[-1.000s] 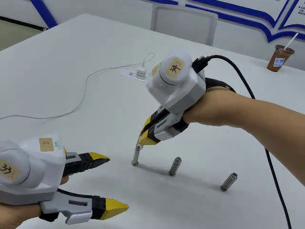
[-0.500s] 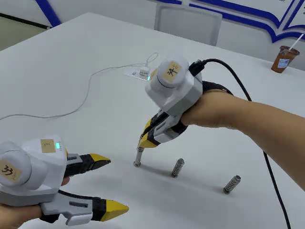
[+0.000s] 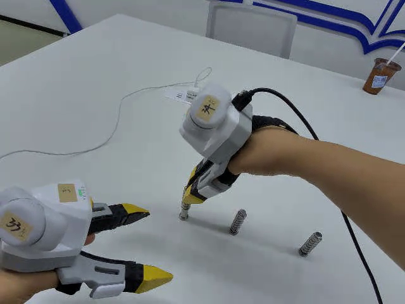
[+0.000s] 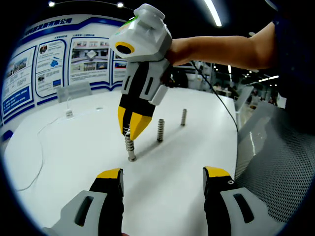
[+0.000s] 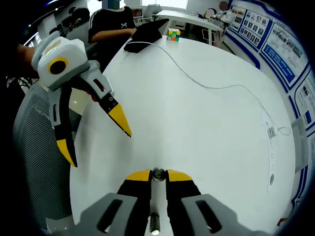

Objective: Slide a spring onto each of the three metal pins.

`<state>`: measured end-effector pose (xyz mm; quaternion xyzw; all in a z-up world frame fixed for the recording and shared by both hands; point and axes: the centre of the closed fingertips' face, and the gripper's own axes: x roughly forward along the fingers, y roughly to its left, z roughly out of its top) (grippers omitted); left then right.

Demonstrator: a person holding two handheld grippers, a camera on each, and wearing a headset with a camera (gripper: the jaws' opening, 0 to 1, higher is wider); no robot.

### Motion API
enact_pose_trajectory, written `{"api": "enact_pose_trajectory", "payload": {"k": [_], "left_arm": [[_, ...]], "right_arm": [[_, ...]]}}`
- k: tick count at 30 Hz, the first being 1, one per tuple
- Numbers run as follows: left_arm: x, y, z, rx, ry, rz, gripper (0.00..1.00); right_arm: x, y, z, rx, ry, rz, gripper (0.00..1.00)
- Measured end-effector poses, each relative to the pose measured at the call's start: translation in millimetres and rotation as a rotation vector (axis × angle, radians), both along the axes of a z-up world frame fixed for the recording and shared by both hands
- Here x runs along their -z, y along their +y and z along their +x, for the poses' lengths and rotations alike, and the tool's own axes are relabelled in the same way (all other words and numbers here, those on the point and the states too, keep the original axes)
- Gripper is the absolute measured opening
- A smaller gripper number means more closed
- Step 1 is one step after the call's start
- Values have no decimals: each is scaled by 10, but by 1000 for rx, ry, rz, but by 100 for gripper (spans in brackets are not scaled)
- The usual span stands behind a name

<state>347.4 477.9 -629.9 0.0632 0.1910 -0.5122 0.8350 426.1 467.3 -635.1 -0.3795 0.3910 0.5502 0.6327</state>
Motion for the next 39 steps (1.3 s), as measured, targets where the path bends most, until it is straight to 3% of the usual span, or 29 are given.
{"api": "enact_pose_trajectory", "payload": {"k": [15,25,39], "left_arm": [[23,25,14,-3,7,6,67],[24,23,19,-5,11,4,67],[12,-6,24,1,10,6,67]], "right_arm": [[233,-19,11,25,24,-23,12],[300,-36,23,39,34,-27,13],[252,-107,33,55,27,-2,24]]}}
